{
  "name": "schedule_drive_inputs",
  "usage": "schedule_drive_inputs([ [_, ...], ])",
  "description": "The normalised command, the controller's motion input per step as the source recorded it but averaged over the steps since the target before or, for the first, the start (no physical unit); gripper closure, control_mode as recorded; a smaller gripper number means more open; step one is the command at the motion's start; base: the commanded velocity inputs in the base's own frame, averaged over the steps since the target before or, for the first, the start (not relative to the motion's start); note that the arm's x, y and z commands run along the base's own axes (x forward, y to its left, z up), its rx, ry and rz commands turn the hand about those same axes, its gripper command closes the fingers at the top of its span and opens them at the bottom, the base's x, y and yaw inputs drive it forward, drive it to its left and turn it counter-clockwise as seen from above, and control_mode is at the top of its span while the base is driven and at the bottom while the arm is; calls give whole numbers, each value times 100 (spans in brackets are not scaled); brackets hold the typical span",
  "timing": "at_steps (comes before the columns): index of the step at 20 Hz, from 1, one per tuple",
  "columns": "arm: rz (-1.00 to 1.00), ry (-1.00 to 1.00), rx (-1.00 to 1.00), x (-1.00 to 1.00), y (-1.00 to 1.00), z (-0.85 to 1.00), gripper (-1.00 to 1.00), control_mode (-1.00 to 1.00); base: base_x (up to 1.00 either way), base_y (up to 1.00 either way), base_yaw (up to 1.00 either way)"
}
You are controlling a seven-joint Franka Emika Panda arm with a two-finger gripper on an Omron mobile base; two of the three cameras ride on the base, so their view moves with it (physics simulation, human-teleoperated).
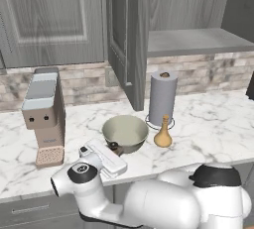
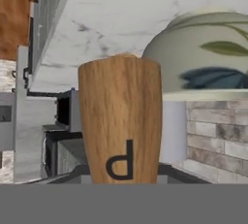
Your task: Retrieve the bottle and the shaker from the cabinet and place them next to the mixing bowl on the counter. Then add garlic from the fridge to the mixing bowl.
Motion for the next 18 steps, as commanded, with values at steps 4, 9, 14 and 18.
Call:
schedule_drive_inputs([
  [4,0,1,0,33,30,-27,100,-100,0,0,0],
  [9,0,2,0,33,37,-27,100,-100,0,0,0],
  [14,0,0,0,16,19,-25,100,-100,0,0,0],
  [18,0,0,0,19,12,-27,100,-100,0,0,0],
])
